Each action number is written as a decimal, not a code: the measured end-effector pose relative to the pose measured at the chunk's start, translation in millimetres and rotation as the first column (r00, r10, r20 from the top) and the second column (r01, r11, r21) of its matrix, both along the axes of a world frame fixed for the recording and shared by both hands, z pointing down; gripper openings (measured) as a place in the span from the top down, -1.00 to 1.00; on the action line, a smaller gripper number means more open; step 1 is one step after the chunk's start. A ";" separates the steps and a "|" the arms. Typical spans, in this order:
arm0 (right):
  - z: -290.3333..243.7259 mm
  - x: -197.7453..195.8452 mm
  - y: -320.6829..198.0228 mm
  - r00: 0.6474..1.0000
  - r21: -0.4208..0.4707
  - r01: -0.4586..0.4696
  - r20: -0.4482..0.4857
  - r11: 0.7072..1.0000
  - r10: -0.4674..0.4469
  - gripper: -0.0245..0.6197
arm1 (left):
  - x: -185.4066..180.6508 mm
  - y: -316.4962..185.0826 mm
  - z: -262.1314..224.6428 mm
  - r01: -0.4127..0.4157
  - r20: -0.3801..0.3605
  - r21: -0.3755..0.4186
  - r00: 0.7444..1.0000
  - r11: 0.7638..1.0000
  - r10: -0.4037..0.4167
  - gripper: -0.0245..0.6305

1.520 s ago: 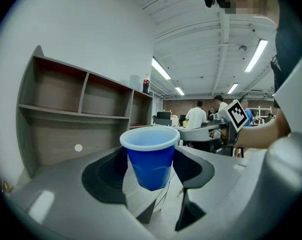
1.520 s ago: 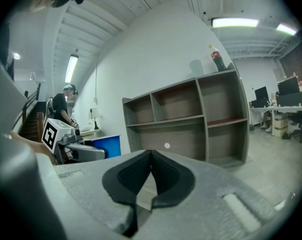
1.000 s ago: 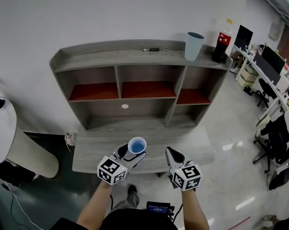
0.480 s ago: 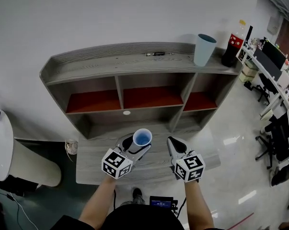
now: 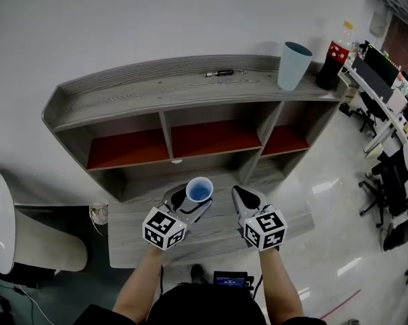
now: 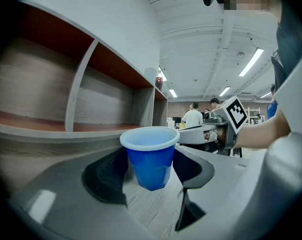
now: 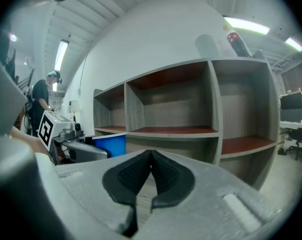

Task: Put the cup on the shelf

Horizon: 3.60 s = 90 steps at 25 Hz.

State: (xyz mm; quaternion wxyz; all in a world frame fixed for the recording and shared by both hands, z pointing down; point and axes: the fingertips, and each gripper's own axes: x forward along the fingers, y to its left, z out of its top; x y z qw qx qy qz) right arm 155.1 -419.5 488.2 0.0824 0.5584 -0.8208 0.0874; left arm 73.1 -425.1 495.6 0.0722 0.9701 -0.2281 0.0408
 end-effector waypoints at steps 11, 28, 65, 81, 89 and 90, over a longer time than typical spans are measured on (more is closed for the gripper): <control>3.2 6.0 -21.2 0.998 -0.016 0.061 -0.005 0.998 -0.061 0.93 | 6.8 -17.1 4.5 0.064 0.000 -0.020 0.998 0.998 -0.064 0.05; -7.9 19.3 -34.2 0.986 0.009 0.168 0.008 0.986 -0.168 0.93 | 17.1 -25.5 -6.3 0.166 0.034 0.001 0.986 0.986 -0.166 0.05; -59.0 23.1 -41.1 0.974 0.115 0.228 -0.022 0.967 -0.227 0.93 | 20.2 -45.5 -76.0 0.202 -0.018 0.010 0.979 0.979 -0.202 0.06; -75.8 33.8 -99.2 0.979 0.135 0.202 -0.052 0.970 -0.197 0.93 | 57.4 -121.6 -76.3 0.326 0.098 0.015 0.940 0.945 -0.326 0.04; -66.8 41.1 -114.0 0.974 0.119 0.219 -0.090 0.969 -0.209 0.93 | 68.7 -146.8 -65.1 0.370 0.120 0.016 0.922 0.929 -0.369 0.04; -66.5 42.1 -115.5 0.974 0.118 0.218 -0.088 0.969 -0.208 0.93 | 69.6 -149.7 -63.5 0.374 0.128 0.021 0.919 0.927 -0.373 0.04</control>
